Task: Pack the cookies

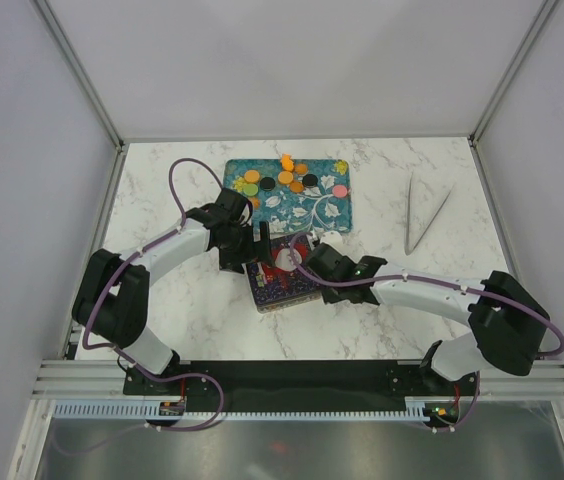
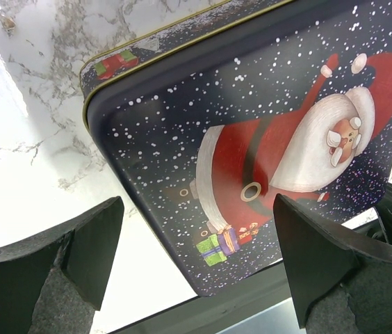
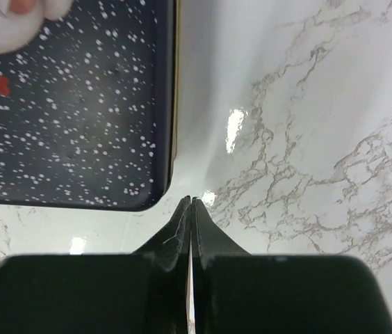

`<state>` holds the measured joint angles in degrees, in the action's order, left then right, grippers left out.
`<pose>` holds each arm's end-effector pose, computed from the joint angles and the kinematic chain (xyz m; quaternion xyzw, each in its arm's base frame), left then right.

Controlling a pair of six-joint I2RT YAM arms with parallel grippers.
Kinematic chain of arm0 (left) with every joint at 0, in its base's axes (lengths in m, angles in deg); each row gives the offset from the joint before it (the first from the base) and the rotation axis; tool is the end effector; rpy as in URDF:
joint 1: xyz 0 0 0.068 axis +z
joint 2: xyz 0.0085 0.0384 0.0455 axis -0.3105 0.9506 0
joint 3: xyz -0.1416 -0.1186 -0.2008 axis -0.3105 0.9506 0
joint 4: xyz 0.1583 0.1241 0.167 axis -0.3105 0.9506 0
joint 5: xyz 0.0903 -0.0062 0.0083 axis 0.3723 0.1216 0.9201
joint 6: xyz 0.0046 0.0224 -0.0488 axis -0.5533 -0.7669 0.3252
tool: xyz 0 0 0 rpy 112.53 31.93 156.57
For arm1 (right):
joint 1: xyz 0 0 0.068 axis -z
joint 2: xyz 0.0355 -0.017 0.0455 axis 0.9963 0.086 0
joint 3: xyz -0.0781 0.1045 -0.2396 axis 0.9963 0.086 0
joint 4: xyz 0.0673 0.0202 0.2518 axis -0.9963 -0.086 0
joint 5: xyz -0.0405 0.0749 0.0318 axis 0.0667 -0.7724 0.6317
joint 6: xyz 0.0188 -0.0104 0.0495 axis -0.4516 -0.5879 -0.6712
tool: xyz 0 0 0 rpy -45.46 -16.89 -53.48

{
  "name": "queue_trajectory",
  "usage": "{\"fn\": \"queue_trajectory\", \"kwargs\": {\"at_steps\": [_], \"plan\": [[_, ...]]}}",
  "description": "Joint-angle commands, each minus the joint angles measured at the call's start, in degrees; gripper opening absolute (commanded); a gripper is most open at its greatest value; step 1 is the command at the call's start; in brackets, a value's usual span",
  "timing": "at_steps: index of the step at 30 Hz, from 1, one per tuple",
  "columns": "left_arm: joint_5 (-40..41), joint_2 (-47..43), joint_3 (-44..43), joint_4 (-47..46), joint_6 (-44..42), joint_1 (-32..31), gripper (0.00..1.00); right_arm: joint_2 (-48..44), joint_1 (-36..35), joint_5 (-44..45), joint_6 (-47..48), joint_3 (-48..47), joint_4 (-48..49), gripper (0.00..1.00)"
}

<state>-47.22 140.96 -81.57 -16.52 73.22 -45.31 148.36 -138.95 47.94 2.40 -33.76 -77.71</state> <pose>0.2728 -0.1495 0.2007 -0.0041 0.9717 -0.1997 0.1263 0.1693 0.2135 0.1876 -0.1388 0.9514 0.0478 0.2707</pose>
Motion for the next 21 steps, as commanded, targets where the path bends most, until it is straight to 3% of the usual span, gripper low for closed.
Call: {"fn": "queue_trajectory", "kwargs": {"at_steps": [1,4,10,16,18,20,21], "plan": [[1.1,-0.5,-2.5,0.3,-2.3,0.2,0.96,-1.6,0.1,0.9,0.3,-3.3,0.5,0.0],[1.4,-1.6,-3.2,0.7,-2.6,0.3,0.97,-2.7,1.2,0.5,0.9,-3.9,0.0,0.0],[0.9,-5.9,-6.5,2.1,-3.3,1.0,0.98,-7.6,5.5,-1.9,3.0,-5.8,-1.7,0.16],[2.5,-11.2,-9.1,4.5,-3.8,1.5,0.99,-11.3,9.4,-4.2,4.4,-9.0,-2.6,0.51],[2.6,-14.3,-9.2,4.8,-3.9,1.5,0.99,-12.5,10.9,-4.7,4.8,-10.1,-2.6,0.66],[2.9,-17.5,-8.9,4.9,-4.1,1.5,0.99,-14.0,12.1,-4.4,4.8,-11.2,-2.5,0.87],[3.0,-18.5,-8.4,4.9,-4.5,1.5,0.99,-14.6,12.4,-4.3,4.9,-11.7,-2.2,0.93]]}}
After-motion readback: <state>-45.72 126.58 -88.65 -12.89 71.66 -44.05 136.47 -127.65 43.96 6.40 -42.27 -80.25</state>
